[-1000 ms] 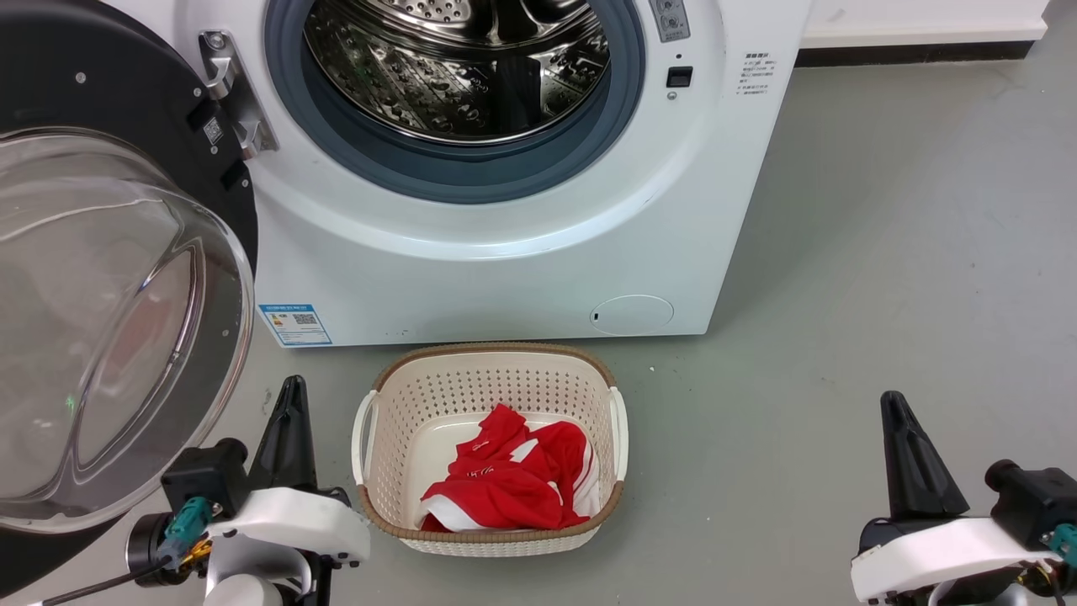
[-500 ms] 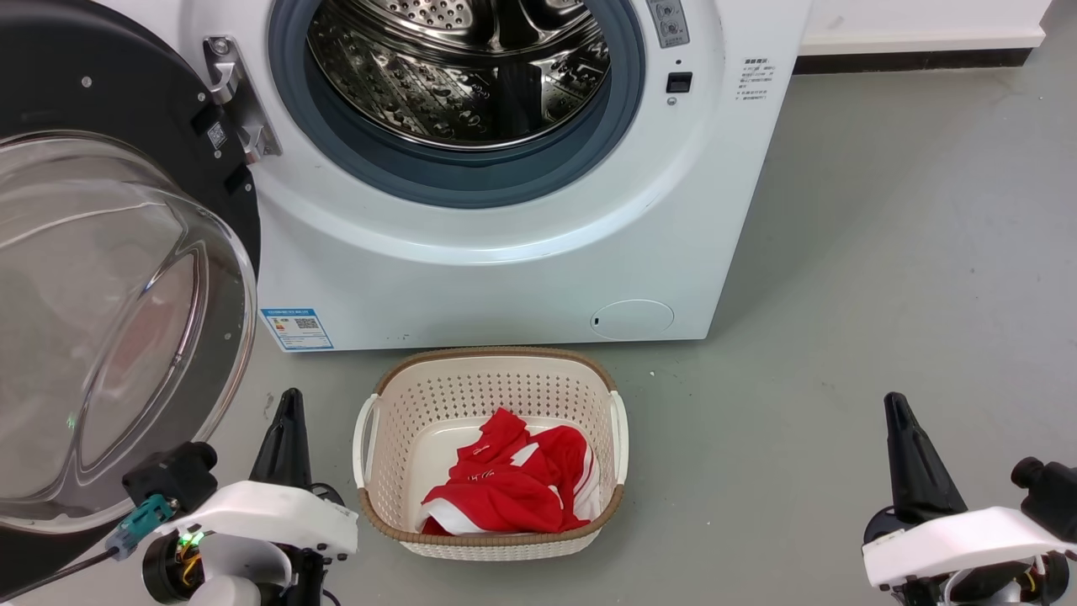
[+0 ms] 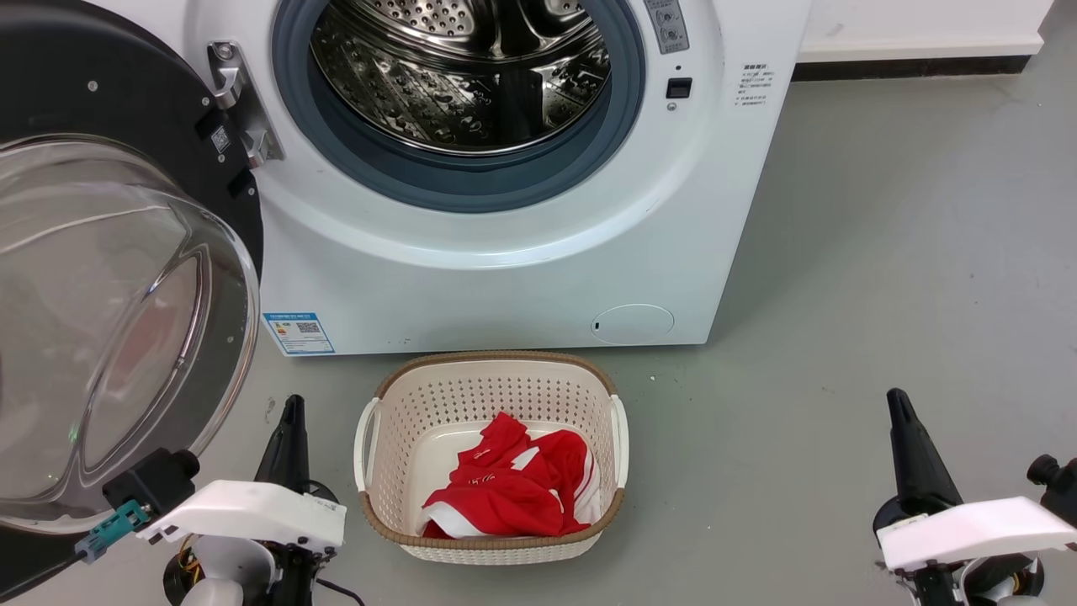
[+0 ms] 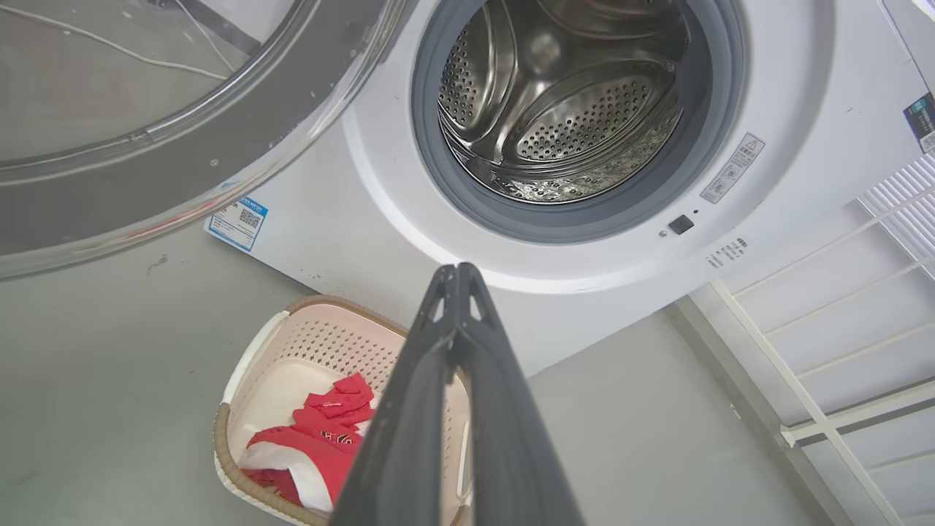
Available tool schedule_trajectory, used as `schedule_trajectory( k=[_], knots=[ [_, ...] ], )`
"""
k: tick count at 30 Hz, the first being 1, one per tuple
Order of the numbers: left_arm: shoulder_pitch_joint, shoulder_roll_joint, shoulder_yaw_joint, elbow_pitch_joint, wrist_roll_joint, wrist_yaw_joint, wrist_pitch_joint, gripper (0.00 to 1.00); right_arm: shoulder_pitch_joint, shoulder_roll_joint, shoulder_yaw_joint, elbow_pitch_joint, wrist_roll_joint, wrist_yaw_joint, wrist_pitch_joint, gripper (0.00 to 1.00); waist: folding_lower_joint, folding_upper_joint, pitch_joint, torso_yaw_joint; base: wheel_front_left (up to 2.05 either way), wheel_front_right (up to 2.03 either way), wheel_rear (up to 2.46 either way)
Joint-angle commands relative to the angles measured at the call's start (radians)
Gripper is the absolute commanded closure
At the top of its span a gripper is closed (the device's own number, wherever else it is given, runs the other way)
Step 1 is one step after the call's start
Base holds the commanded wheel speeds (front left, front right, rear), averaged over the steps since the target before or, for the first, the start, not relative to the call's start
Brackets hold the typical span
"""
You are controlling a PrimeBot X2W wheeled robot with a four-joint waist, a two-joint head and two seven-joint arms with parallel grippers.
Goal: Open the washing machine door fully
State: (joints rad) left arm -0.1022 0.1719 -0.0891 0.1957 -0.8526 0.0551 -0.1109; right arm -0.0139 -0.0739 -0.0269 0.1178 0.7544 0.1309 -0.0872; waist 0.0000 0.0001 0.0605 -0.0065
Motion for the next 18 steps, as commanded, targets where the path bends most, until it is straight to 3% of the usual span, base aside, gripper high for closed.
schedule_trajectory(
  k=[1,18],
  knots=[
    [-0.016,-0.002,0.012,-0.008,-0.03,-0.009,0.006,1.0,-0.024,-0.01,-0.002,-0.005,0.037,0.0,0.004,1.0,0.0,-0.0001,-0.001,0.0,0.0,0.0,0.0],
    [-0.014,-0.03,0.058,0.006,-0.226,-0.057,0.06,1.0,-0.043,-0.013,-0.009,0.028,0.266,0.0,0.043,1.0,0.0,-0.0001,-0.012,0.001,0.0,0.0,0.0]
  ],
)
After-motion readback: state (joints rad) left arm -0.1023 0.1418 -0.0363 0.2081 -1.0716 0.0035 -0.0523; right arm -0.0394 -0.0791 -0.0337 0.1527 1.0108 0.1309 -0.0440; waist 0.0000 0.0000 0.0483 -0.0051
